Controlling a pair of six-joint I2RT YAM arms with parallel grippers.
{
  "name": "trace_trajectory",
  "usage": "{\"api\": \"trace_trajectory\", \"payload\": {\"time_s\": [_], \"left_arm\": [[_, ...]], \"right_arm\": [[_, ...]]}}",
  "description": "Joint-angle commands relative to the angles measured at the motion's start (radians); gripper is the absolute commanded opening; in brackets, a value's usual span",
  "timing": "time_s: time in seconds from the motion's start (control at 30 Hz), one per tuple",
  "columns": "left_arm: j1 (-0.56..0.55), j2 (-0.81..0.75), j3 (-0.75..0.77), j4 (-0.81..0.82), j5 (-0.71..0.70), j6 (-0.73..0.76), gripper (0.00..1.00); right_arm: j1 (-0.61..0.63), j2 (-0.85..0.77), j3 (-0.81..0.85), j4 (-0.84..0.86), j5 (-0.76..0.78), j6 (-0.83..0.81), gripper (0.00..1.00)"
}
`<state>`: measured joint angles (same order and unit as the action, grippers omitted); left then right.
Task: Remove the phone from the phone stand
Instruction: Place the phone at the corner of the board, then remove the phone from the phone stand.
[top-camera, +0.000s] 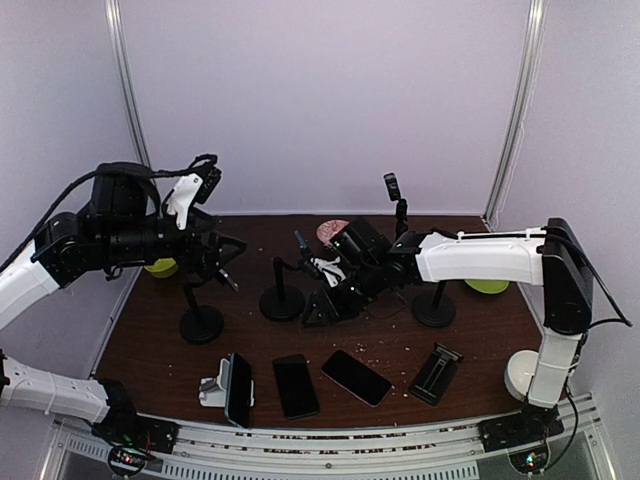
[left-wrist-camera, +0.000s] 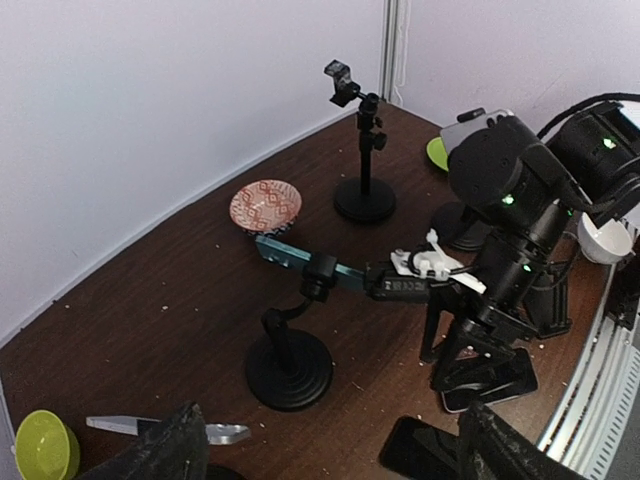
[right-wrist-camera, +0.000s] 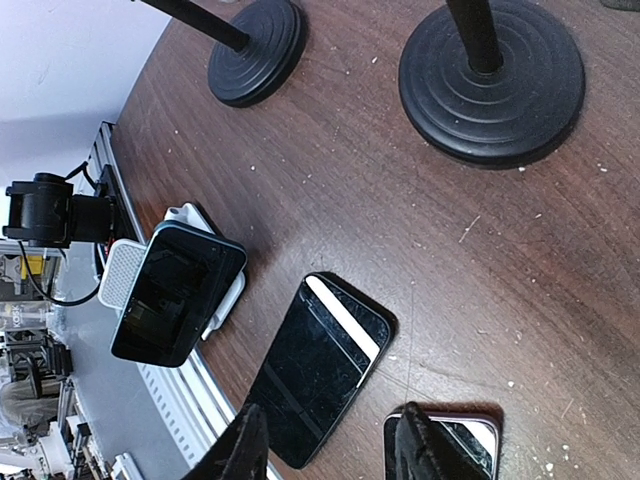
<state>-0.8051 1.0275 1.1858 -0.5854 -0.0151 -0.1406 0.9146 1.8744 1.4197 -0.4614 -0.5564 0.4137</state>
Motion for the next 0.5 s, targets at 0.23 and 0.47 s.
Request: {"api": "trace_trajectory", "payload": {"time_s": [0.23, 0.47], "left_arm": [[-0.151, -0.052, -0.014, -0.209, -0.092, -0.270, 0.84], [-0.200, -0.078, -0.114, -0.237, -0.081, -0.409, 0.80]], "right_arm": [[0.015, -0.095, -0.021, 0.008, 0.099, -0.030, 0.47], [0.030, -0.130, -0.035, 0.000, 0.147, -0.033, 0.48]]}}
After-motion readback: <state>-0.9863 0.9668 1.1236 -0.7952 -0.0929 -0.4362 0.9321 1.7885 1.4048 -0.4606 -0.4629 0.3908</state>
